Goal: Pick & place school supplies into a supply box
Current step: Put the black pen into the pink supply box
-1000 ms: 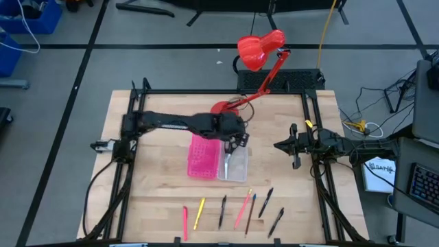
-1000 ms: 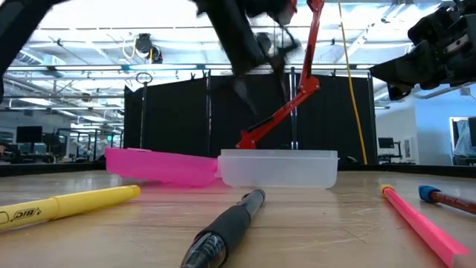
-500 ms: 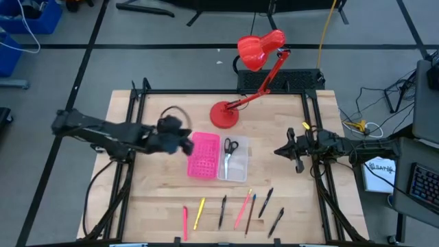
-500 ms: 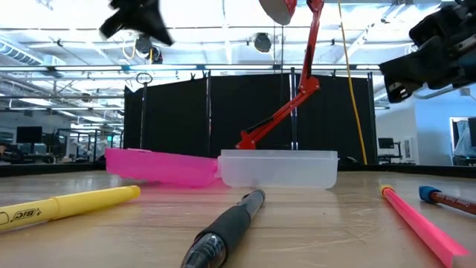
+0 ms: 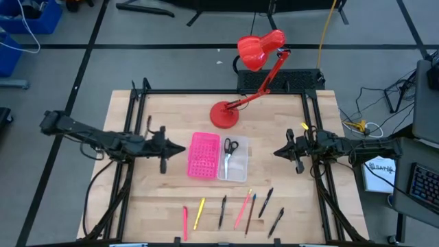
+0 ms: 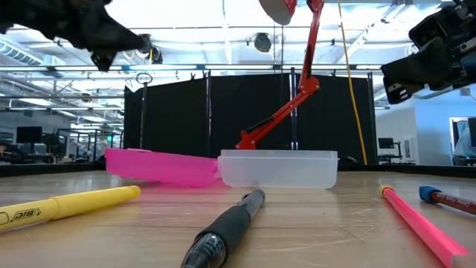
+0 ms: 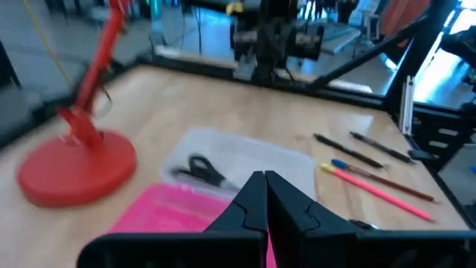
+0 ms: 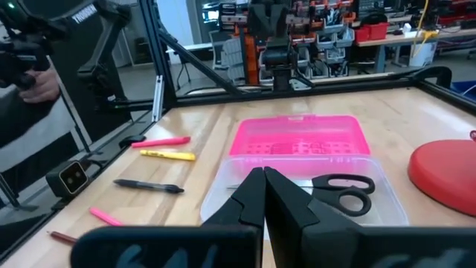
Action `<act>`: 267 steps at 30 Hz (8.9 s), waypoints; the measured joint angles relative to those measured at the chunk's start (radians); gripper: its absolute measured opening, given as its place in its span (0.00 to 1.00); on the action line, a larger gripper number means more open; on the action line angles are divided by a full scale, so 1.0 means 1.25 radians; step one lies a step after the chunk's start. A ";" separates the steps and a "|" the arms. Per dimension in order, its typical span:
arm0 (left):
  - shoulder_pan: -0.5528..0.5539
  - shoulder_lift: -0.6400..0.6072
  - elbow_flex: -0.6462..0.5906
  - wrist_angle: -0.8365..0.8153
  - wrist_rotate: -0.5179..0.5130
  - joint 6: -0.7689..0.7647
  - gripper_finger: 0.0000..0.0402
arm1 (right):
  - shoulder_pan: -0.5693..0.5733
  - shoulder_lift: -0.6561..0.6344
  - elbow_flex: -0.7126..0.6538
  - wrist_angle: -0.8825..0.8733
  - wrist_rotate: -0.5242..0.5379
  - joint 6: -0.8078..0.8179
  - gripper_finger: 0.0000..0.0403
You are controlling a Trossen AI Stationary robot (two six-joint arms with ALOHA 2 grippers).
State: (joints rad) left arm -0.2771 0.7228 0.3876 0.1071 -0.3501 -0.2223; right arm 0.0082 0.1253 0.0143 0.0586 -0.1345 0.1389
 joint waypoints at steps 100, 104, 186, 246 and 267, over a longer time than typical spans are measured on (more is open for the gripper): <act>-0.014 -0.180 -0.260 0.277 -0.154 0.398 0.10 | 0.553 1.389 1.201 -0.915 0.293 1.169 0.00; -0.014 -0.180 -0.260 0.277 -0.154 0.385 0.10 | 0.537 1.388 1.200 -0.913 0.292 1.119 0.00; -0.015 -0.180 -0.260 0.356 -0.153 0.304 0.10 | 0.544 1.382 1.068 -0.755 0.173 -0.268 0.38; -0.014 -0.180 -0.260 0.337 -0.141 0.278 0.10 | 0.544 1.241 0.876 -0.585 0.396 -0.397 0.05; -0.014 -0.180 -0.260 0.337 -0.132 0.366 0.10 | 0.235 1.224 1.120 -0.659 0.303 -0.948 0.05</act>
State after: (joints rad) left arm -0.2951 0.4972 0.0631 0.5282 -0.5148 0.2354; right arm 0.3024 1.6558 1.4147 -0.7646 0.2437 -1.0462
